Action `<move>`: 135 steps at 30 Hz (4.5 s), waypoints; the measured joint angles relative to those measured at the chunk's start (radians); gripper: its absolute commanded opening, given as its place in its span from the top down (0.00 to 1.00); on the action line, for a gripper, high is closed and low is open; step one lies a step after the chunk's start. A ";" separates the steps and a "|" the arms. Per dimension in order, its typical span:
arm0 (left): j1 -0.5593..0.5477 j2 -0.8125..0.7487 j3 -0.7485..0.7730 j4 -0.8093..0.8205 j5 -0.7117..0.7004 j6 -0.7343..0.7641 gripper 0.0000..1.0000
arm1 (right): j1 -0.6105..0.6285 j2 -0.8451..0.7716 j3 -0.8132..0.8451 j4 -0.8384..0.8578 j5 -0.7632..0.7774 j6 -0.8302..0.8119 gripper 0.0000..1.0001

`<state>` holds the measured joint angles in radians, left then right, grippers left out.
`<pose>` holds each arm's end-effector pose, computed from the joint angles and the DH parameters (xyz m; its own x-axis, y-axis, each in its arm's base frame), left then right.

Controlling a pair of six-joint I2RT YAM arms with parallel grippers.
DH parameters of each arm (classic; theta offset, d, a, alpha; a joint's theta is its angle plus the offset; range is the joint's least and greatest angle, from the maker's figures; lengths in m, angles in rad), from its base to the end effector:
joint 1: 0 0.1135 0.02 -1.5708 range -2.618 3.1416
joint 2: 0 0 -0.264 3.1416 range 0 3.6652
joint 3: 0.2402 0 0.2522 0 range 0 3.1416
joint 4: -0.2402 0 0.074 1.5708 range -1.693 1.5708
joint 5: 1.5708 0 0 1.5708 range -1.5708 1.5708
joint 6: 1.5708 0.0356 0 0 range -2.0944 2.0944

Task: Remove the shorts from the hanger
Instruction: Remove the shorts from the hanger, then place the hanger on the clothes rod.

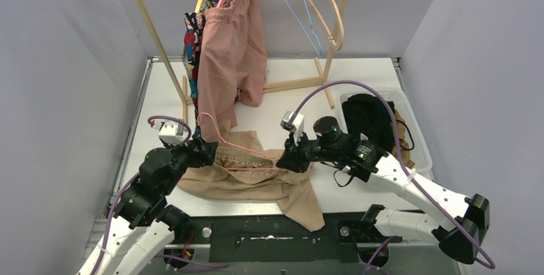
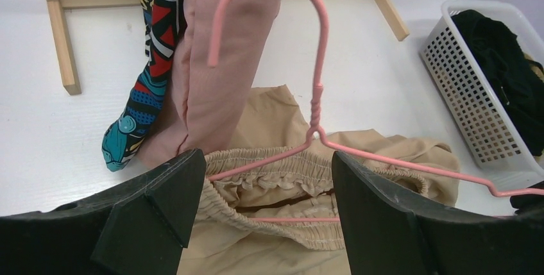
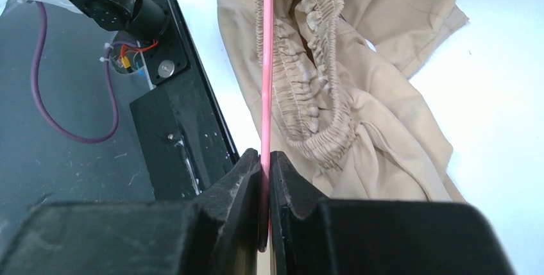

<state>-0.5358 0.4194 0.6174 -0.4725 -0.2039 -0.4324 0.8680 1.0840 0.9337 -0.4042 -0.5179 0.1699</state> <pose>0.1000 -0.0510 0.2985 -0.3509 -0.2689 -0.8970 0.2041 0.9129 -0.3535 0.1397 0.1921 0.3142 -0.4935 -0.3553 -0.7939 -0.8640 0.3049 0.4007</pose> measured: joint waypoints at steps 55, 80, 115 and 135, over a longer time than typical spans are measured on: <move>-0.025 0.401 -0.077 0.526 0.319 -0.267 1.00 | -0.097 -0.195 -0.057 -0.152 0.038 0.071 0.93; -0.319 0.455 0.176 0.423 0.041 0.002 1.00 | -0.090 -0.143 -0.002 -0.302 0.010 0.056 1.00; -0.320 0.110 0.056 0.036 -0.520 0.027 0.18 | -0.083 -0.168 0.264 -0.537 0.576 0.182 1.00; -0.320 0.022 -0.028 -0.011 -0.700 -0.073 0.18 | -0.054 0.301 0.709 -0.331 0.856 0.113 1.00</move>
<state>-0.8562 0.4412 0.5896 -0.4839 -0.9043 -0.5056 0.8143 1.3846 1.6428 -0.7349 0.3386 0.2829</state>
